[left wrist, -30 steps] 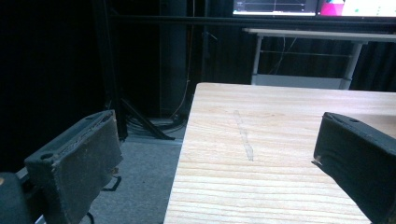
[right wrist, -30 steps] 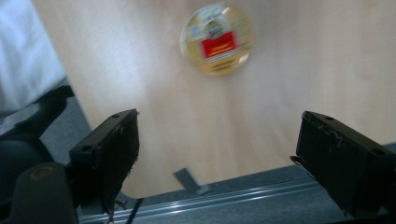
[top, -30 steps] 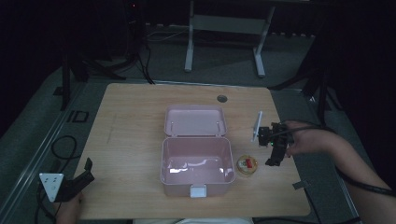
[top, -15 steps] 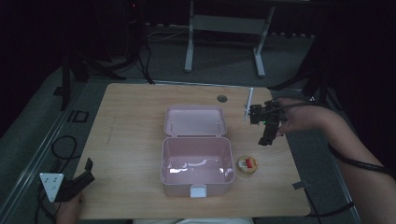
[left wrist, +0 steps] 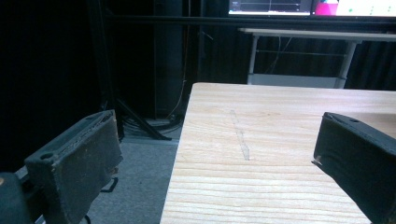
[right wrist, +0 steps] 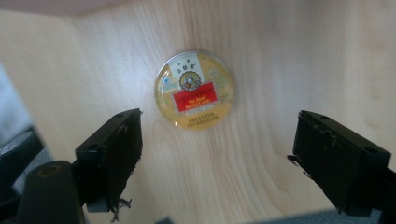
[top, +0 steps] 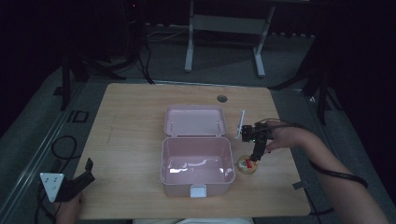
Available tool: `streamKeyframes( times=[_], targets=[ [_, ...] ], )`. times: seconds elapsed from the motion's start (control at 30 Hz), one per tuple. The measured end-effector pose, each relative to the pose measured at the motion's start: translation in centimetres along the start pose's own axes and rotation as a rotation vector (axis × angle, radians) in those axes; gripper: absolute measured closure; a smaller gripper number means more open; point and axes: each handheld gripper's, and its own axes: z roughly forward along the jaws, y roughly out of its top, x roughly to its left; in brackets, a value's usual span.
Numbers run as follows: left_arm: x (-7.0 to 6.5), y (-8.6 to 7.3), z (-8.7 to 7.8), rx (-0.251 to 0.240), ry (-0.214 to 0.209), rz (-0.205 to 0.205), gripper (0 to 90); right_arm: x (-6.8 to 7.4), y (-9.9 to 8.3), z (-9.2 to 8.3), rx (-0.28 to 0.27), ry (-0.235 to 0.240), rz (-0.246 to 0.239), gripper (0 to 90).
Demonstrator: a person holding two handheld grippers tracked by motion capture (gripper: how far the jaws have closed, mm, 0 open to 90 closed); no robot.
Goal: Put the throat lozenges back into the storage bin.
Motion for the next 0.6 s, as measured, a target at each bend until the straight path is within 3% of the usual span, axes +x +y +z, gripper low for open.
streamKeyframes(
  times=[0.1, 0.13, 0.17, 0.37, 0.6],
  targets=[
    [0.0, 0.0, 0.0, 0.000, 0.002, 0.002, 1.0, -0.3, 0.0, 3.6, 0.010, 0.044, 0.020, 15.6],
    [0.0, 0.0, 0.0, 0.001, 0.002, 0.001, 1.0, -0.3, 0.0, 3.6, 0.010, 0.044, 0.020, 15.6],
    [0.0, 0.0, 0.0, 0.001, 0.001, 0.000, 1.0, -0.4, 0.0, 5.0, 0.019, 0.053, 0.030, 15.6],
    [0.0, 0.0, 0.0, 0.002, 0.001, 0.000, 1.1, -0.7, -0.1, 7.1, 0.006, 0.079, 0.046, 15.6],
    [0.0, 0.0, 0.0, 0.002, 0.000, 0.000, 1.0, -0.6, -0.1, 7.2, -0.017, 0.093, 0.051, 15.6]
  ],
)
